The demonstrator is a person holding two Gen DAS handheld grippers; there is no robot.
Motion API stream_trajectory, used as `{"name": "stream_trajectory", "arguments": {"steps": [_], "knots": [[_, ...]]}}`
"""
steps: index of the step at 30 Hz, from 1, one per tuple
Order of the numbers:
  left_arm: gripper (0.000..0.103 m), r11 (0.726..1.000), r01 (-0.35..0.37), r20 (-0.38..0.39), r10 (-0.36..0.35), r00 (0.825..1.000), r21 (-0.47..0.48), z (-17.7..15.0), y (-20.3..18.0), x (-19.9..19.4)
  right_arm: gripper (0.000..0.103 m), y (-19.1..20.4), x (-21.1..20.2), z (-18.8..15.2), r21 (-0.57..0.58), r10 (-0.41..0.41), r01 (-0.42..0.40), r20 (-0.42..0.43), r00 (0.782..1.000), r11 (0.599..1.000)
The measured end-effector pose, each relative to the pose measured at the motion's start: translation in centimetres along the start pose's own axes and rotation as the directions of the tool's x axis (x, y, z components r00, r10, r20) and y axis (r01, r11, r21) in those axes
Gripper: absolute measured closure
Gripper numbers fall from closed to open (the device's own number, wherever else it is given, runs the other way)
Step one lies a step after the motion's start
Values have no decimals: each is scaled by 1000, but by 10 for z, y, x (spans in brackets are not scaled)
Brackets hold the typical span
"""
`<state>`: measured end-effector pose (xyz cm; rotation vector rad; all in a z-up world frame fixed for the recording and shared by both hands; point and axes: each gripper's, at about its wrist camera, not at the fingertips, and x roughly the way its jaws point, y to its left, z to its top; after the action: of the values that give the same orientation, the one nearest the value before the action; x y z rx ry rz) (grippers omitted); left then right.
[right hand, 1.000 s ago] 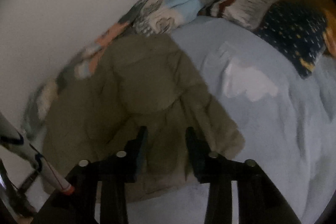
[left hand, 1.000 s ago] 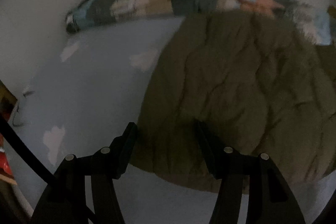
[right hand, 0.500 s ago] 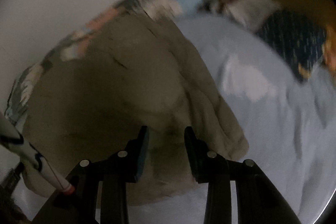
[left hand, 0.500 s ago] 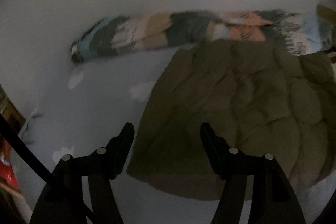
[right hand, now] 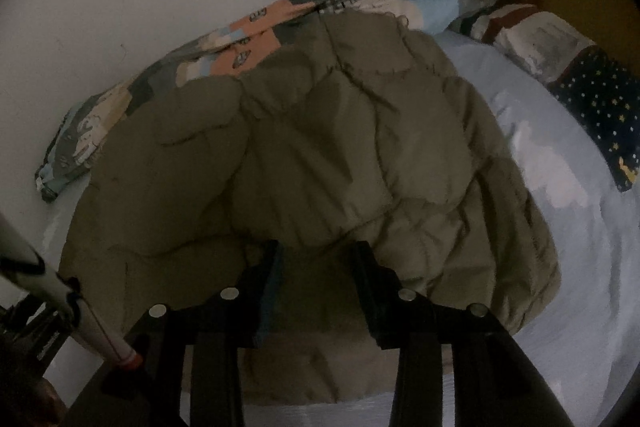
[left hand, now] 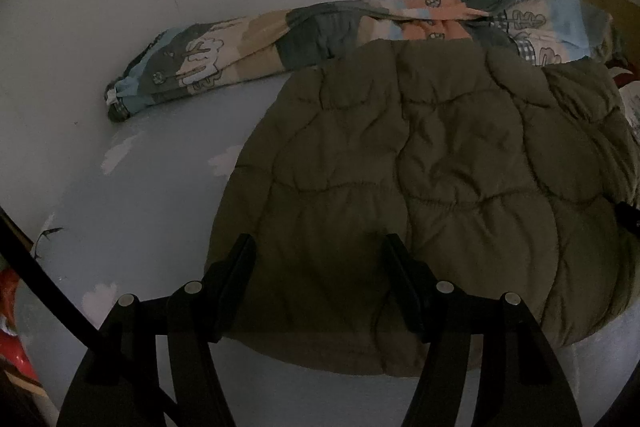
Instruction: Fold large clothes
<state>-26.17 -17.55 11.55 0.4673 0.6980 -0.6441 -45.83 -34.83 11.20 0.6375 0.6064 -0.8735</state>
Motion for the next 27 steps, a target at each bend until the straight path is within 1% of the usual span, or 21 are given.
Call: {"name": "stream_trajectory", "arguments": {"steps": [16, 20, 22, 23, 24, 25, 26, 27], "knots": [[38, 1000, -3, -14, 3, 1000, 6, -3, -4, 3, 52, -9, 10, -1, 12, 26, -26, -61, 998, 1000], [38, 1000, 2, -17, -2, 1000, 3, -2, -3, 2, 49, -17, 2, 3, 45, 41, -39, -52, 998, 998], [37, 1000, 10, -24, -10, 1000, -2, -1, -1, 3, 49, -22, -5, 5, 57, 35, -33, -31, 999, 998], [37, 1000, 16, -31, -16, 999, -17, 0, 3, 3, 47, -27, -10, 7, 70, 25, -25, -11, 1000, 997], [37, 999, 21, -37, -22, 999, -32, 1, 7, 3, 41, -34, -15, 10, 87, 13, -14, 11, 1000, 996], [32, 997, 28, -47, -32, 998, -66, 3, 15, 4, 38, -39, -18, 11, 103, 1, -4, 23, 1000, 995], [28, 993, 35, -52, -41, 998, -114, 6, 26, 5, 31, -48, -22, 13, 128, -22, 17, 35, 999, 992], [27, 985, 42, -53, -52, 997, -168, 8, 39, 5, 29, -57, -25, 15, 151, -47, 40, 42, 998, 988]]}}
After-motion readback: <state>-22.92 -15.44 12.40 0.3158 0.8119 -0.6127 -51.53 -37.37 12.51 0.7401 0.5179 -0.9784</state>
